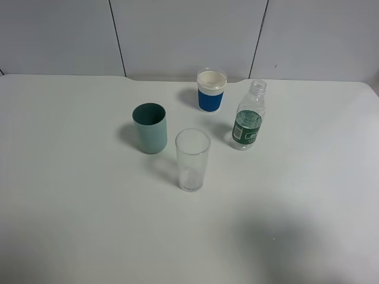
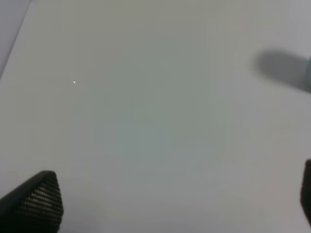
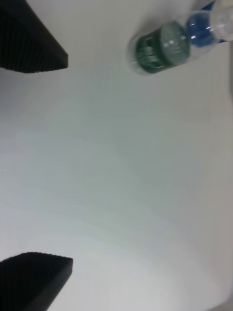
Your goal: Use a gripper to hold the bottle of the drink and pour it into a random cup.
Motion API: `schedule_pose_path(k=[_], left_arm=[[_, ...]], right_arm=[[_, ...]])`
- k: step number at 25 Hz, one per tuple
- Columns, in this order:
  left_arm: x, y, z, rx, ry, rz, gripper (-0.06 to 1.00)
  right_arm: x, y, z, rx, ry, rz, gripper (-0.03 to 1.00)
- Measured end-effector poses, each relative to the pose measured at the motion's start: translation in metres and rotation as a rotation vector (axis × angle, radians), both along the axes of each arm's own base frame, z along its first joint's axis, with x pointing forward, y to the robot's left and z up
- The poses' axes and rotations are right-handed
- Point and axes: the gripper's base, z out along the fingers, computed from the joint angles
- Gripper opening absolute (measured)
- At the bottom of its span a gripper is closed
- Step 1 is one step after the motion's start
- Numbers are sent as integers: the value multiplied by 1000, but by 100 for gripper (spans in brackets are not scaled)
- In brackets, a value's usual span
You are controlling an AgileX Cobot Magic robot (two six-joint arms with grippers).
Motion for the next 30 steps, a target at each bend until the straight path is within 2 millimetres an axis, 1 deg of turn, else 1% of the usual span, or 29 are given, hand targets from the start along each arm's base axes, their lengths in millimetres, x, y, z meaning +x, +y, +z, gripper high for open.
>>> schedule_pose_path(k=[10,17,30], left_arm=[[0,0,0,0,0,0,99],[0,0,0,0,0,0,99],[0,0,0,0,0,0,99]], right_arm=[[1,0,-2,-1,11,-3,74],[1,-4,-2,20,10,-64,74],[1,-4,-2,20,10,-64,74]])
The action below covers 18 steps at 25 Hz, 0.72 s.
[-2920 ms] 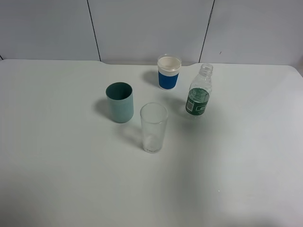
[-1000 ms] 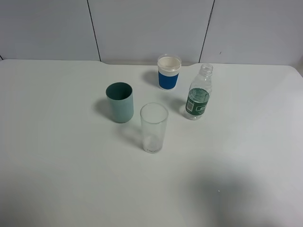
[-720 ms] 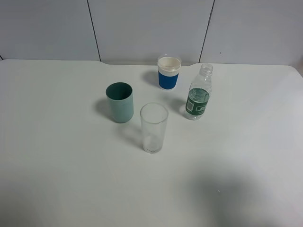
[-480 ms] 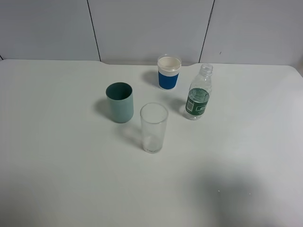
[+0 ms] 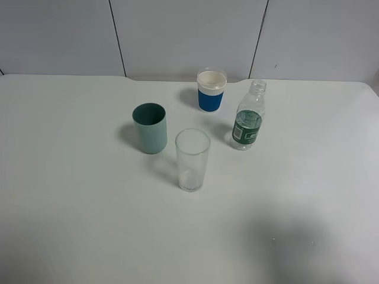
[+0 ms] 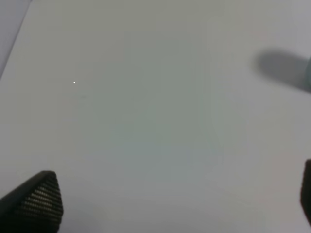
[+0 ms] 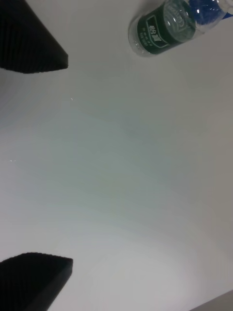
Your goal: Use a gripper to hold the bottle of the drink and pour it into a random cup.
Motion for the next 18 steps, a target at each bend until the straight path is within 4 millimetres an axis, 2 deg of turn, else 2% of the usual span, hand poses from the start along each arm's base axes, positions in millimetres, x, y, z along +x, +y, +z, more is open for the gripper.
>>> schedule_pose_path(k=[18], left_arm=[[0,0,0,0,0,0,99]], right_arm=[[0,0,0,-1,0,0,74]])
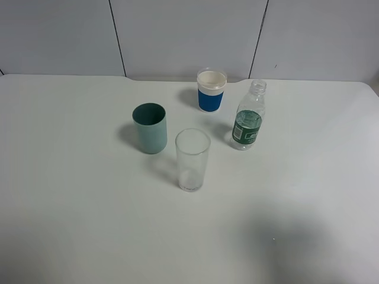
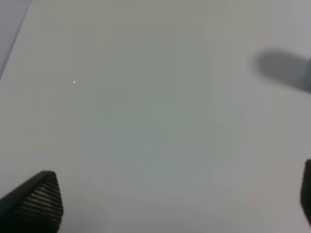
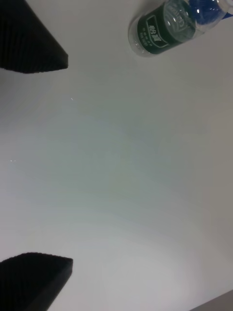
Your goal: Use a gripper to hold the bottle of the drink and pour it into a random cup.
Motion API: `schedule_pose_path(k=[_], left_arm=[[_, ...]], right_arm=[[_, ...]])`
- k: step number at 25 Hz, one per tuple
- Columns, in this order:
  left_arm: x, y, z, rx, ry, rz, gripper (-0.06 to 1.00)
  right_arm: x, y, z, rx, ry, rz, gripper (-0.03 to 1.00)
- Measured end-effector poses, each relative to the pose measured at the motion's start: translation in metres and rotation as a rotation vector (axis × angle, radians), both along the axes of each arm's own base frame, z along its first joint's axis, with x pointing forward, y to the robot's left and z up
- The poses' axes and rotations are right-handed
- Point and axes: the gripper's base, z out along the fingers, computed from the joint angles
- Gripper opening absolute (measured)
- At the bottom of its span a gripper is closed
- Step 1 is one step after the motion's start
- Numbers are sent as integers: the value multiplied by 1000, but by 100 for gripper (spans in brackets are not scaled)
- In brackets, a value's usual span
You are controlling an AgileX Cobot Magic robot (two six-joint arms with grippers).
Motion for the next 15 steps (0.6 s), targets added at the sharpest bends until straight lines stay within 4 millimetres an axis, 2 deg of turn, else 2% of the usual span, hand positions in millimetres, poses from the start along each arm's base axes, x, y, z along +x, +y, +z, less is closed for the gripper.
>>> schedule_pose_path(k=[15], left_arm=[[0,0,0,0,0,0,99]], right_arm=[[0,0,0,0,0,0,74]])
